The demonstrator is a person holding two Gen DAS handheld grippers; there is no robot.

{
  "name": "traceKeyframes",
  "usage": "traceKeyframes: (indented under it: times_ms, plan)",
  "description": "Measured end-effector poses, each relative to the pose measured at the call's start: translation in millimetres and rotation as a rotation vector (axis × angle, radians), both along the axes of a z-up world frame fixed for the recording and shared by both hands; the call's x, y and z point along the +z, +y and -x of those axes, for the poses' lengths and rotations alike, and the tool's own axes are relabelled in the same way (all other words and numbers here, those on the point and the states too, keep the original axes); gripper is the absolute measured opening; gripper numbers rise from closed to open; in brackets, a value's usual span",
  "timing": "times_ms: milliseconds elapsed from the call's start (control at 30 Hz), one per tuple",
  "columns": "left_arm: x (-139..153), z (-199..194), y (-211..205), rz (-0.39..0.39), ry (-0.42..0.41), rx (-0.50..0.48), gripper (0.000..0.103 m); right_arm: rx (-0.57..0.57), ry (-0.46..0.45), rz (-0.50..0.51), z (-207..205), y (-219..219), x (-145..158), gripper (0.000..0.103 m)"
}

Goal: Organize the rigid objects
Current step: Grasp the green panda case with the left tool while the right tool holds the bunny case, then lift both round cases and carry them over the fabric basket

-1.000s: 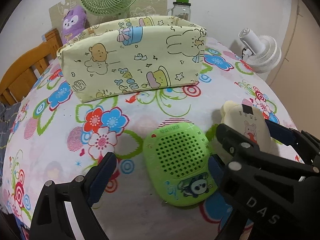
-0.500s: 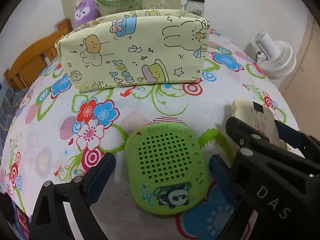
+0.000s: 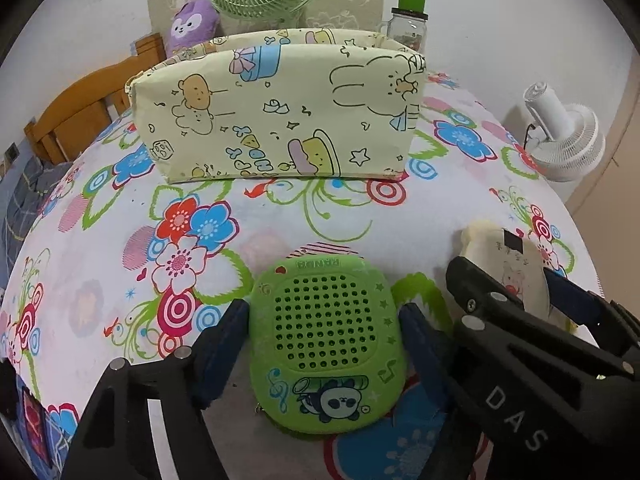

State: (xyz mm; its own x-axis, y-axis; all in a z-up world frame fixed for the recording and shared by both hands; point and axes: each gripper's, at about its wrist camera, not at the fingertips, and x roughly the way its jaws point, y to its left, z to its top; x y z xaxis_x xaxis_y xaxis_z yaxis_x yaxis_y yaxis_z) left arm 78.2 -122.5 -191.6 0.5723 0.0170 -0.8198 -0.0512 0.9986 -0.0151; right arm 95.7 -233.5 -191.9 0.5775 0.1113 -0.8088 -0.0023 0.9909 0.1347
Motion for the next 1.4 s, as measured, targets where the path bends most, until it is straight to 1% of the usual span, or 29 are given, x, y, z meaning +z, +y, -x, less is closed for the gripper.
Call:
traceKeyframes:
  times_ms: [233, 567, 867, 1400]
  plan:
    - [2.0, 1.2, 4.2, -0.018, -0.010, -0.024, 0.078, 0.007, 0.001, 0.002, 1.3, 6.7, 1.6, 0.078]
    - [14.8, 3.7, 22.3, -0.031, -0.041, -0.049, 0.078, 0.013, -0.022, 0.005, 4.0, 25.7, 13.5, 0.078]
    - [34.8, 8.7, 34.0, -0.039, -0.081, -0.065, 0.078, 0.011, -0.062, 0.008, 9.0, 39.5, 34.8, 0.078]
    - [75.4, 20.2, 43.9, -0.038, -0.158, -0.074, 0.078, 0.015, -0.148, 0.008, 22.3, 49.7, 79.1, 0.078]
